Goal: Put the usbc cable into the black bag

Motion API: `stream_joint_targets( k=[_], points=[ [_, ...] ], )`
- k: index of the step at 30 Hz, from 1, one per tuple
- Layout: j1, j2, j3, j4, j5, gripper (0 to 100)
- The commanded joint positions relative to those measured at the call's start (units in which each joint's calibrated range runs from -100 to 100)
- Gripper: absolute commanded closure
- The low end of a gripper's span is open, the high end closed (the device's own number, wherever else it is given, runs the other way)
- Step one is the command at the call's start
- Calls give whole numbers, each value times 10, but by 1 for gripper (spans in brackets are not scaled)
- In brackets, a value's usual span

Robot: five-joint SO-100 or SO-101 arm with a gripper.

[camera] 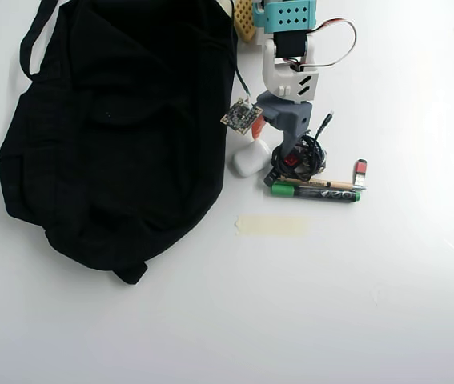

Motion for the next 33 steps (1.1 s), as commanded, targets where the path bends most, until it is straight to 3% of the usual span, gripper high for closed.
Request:
stream_joint_targets(
  k=[1, 6, 22, 33],
  points=[
    [1, 6, -17, -1, 3, 84],
    [5, 6, -21, -1, 3, 98],
    [6, -6, -35, 10, 9, 98],
    [10, -7, -260, 276, 58, 98]
  ],
)
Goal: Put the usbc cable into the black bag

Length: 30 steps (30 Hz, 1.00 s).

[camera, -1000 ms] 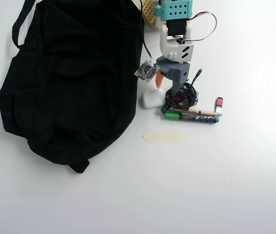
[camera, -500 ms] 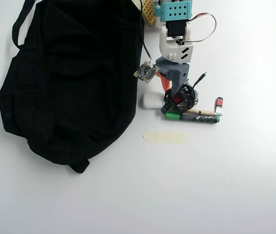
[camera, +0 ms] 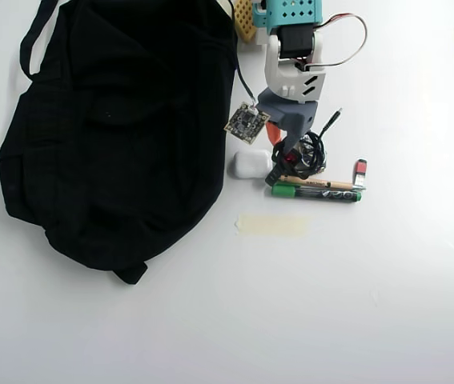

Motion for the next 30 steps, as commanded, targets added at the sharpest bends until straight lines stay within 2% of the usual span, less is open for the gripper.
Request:
stream_joint_targets(
  k=[1, 9, 22, 27, 30],
  points=[
    [10, -14, -94, 75, 23, 98],
    [61, -117, -80, 100, 69, 98],
    [135, -393, 114, 146, 100, 98],
    [202, -467, 114, 198, 146, 98],
    [276, -482, 98, 197, 191, 98]
  ],
)
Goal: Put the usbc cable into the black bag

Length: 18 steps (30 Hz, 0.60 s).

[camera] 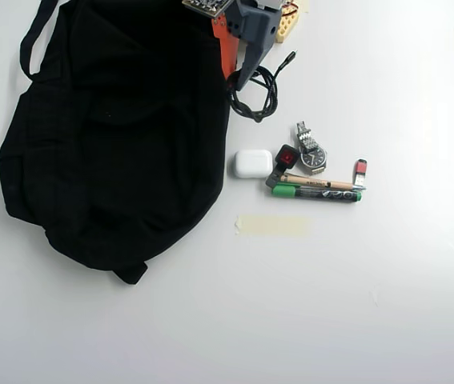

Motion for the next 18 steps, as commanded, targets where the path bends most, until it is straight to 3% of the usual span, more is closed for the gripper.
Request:
stream_joint_targets(
  k=[1, 5, 9, 12, 18],
  points=[
    [94, -24, -29, -3, 52, 98],
    [174, -14, -25, -47, 97, 98],
    [212, 2, 2, -145, 101, 98],
    [215, 33, 42, -266, 101, 98],
    [208, 193, 36, -336, 115, 98]
  ],
)
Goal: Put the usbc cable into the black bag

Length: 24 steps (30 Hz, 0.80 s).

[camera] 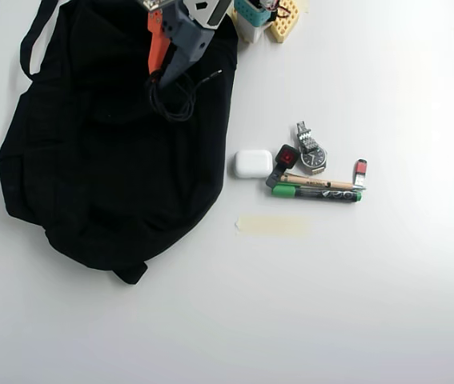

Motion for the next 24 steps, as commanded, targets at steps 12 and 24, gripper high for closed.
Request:
stream_joint_targets(
  k=[12, 24],
  points=[
    [91, 167, -138, -51, 3, 67],
    [-359, -475, 181, 174, -102, 98]
  ],
)
